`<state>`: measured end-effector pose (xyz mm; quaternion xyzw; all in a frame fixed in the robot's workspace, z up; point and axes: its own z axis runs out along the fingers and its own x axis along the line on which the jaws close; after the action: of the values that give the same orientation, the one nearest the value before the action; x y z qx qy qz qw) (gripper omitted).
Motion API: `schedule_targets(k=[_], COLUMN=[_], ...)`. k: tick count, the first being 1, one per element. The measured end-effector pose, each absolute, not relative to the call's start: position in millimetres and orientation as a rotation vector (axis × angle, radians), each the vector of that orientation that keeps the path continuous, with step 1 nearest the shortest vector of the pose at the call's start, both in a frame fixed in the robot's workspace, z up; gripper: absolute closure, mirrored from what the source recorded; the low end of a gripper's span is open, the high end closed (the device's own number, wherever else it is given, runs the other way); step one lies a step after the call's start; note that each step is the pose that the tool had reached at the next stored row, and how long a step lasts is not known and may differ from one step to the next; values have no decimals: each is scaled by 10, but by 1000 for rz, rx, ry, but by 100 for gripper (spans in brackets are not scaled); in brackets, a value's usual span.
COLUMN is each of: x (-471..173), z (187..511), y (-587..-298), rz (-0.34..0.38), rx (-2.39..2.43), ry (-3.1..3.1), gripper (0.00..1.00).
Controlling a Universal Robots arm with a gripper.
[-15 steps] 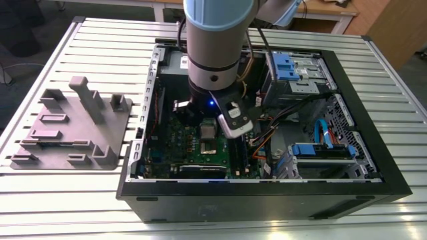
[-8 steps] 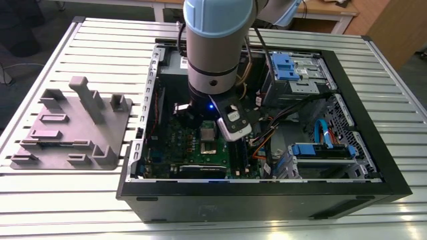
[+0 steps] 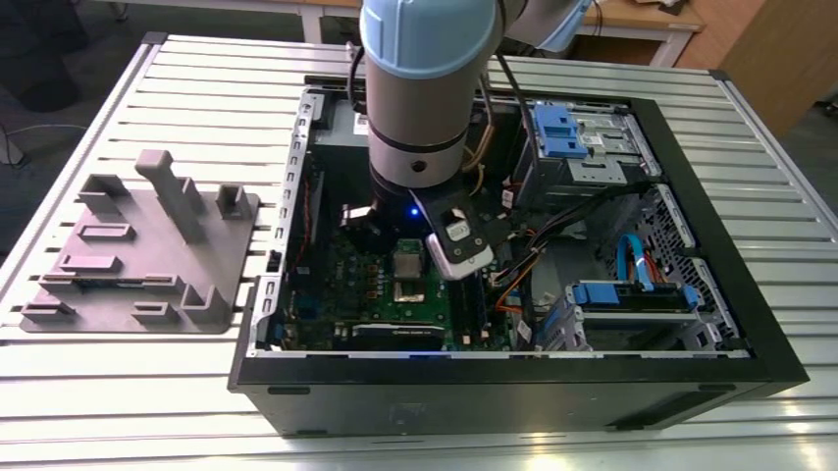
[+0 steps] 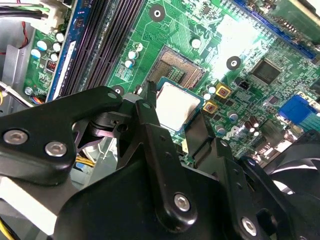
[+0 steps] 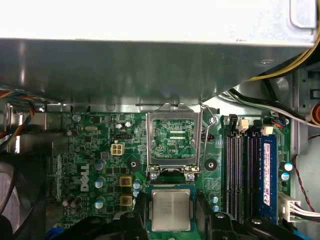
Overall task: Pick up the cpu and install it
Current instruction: 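Place the cpu into insertion slot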
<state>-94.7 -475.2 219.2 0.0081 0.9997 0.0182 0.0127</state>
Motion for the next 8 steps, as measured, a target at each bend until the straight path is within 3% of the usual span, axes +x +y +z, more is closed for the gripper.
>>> schedule_targets(k=[8], x=[-940], z=[2181], y=[-4813], rz=[57], rx=[25], ry=[3116], gripper=[53])
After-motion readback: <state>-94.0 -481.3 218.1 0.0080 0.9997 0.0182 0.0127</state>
